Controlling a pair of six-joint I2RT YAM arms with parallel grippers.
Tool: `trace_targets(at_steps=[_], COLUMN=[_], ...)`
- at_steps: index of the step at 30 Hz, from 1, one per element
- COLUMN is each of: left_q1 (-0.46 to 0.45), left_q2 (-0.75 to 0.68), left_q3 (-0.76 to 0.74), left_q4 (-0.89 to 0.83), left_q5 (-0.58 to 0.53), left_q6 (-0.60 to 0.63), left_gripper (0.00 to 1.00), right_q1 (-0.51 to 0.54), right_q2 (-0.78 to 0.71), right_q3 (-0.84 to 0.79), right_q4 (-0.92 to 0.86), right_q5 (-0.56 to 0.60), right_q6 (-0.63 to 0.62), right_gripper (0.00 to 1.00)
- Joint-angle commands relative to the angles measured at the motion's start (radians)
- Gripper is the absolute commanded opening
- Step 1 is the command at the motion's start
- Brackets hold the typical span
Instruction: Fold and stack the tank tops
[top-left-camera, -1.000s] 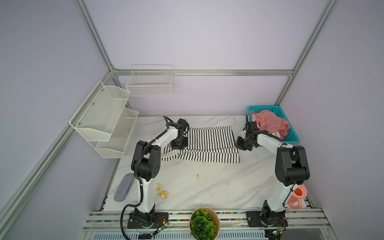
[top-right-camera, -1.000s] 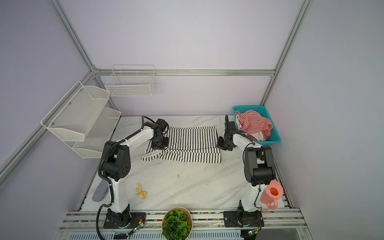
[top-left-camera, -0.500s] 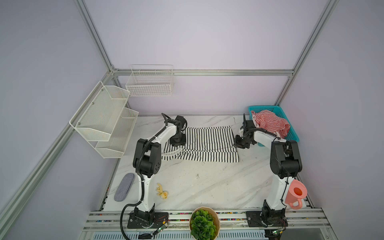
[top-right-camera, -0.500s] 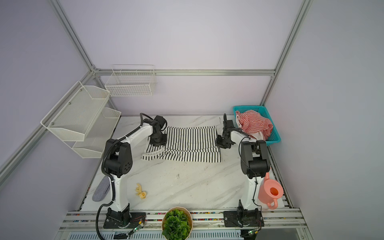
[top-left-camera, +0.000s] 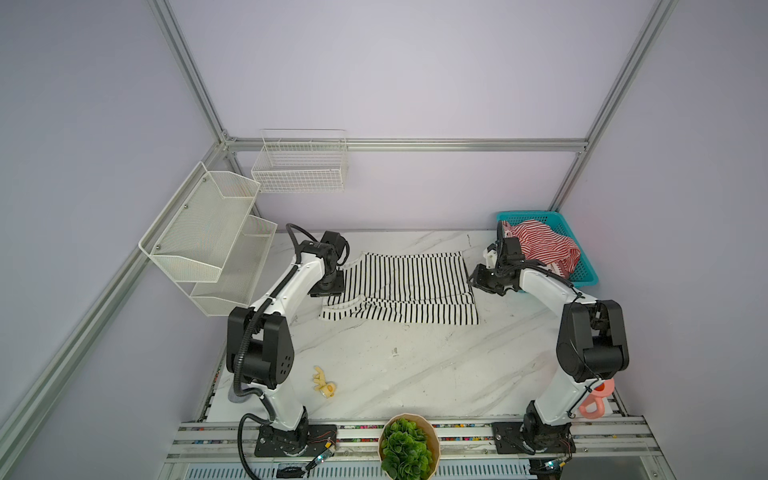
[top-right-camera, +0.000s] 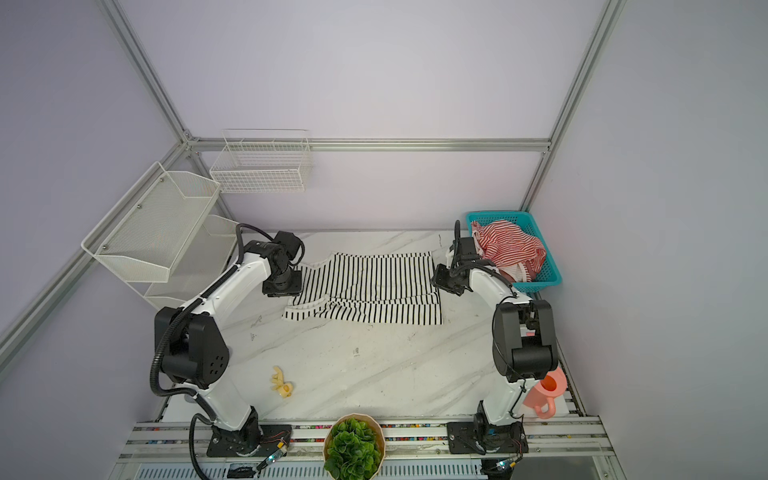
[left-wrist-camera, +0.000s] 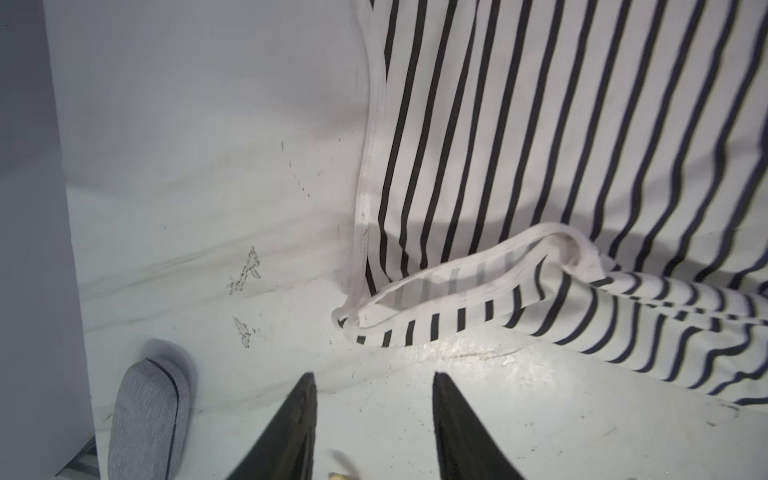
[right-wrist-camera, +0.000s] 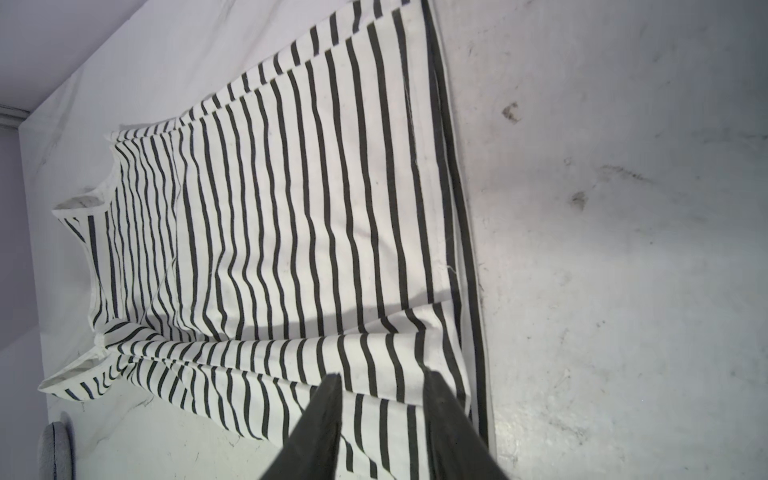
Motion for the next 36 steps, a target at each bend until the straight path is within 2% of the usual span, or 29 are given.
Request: trace_targets(at_steps=[1, 20, 26, 33, 36], left_q1=[0.009, 0.085, 0.091, 0.104, 0.109], left_q2=[0.017, 0.094, 0.107, 0.117, 0.121], left_q3=[-0.078, -0.132, -0.143, -0.124, -0.091], left_q4=[0.005, 0.124, 0.145, 0.141, 0.125], left_q5=[-0.015, 0.081, 0.119, 0.099, 0.082], left_q6=[0.019, 0.007, 0.009, 0.004, 0.009], left_gripper=[0.45, 0.44, 0.36, 0.21, 0.19], right_q1=[0.023, 0.055, 0.055, 0.055, 0.055], right_q2=[-0.022, -0.023, -0.023, -0.02, -0.022], right_q3=[-0.031, -0.087, -0.099, -0.124, -0.135], right_q4=[0.027, 0.08, 0.092, 0.112, 0.124], right_q5=[-0.027, -0.073, -0.08, -0.09, -0.105], right_q6=[0.02, 0.046, 0.046, 0.054, 0.062], right_gripper=[0.36, 0.35, 0.32, 0.3, 0.28])
